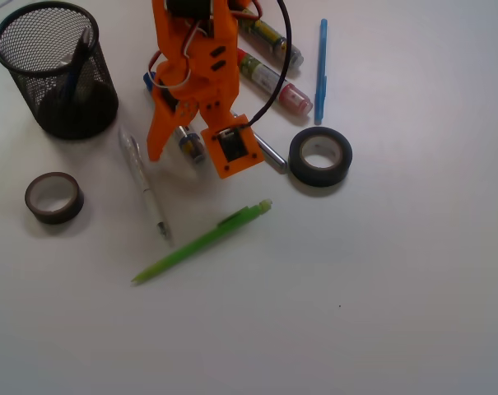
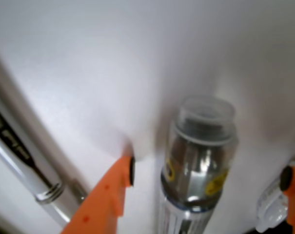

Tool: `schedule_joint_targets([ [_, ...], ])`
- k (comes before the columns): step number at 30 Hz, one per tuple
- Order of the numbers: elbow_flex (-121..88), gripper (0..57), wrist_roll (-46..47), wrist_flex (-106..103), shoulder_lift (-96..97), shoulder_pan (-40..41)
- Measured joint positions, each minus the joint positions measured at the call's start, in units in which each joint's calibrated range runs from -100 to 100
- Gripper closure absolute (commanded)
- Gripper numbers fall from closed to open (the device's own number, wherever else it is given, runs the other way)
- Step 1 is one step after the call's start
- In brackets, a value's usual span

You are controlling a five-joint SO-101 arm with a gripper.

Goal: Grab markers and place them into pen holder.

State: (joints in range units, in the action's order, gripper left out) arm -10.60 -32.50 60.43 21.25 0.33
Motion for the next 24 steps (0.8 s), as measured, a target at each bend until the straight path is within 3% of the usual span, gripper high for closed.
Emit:
schedule_joint_targets([
  [8, 2.0, 56.1, 0.2, 0.2, 0.8, 0.0],
  [9, 2.0, 57.5, 0.2, 0.2, 0.8, -0.1],
  [24, 7.5, 57.2, 1.5, 9.8, -3.0, 0.0],
])
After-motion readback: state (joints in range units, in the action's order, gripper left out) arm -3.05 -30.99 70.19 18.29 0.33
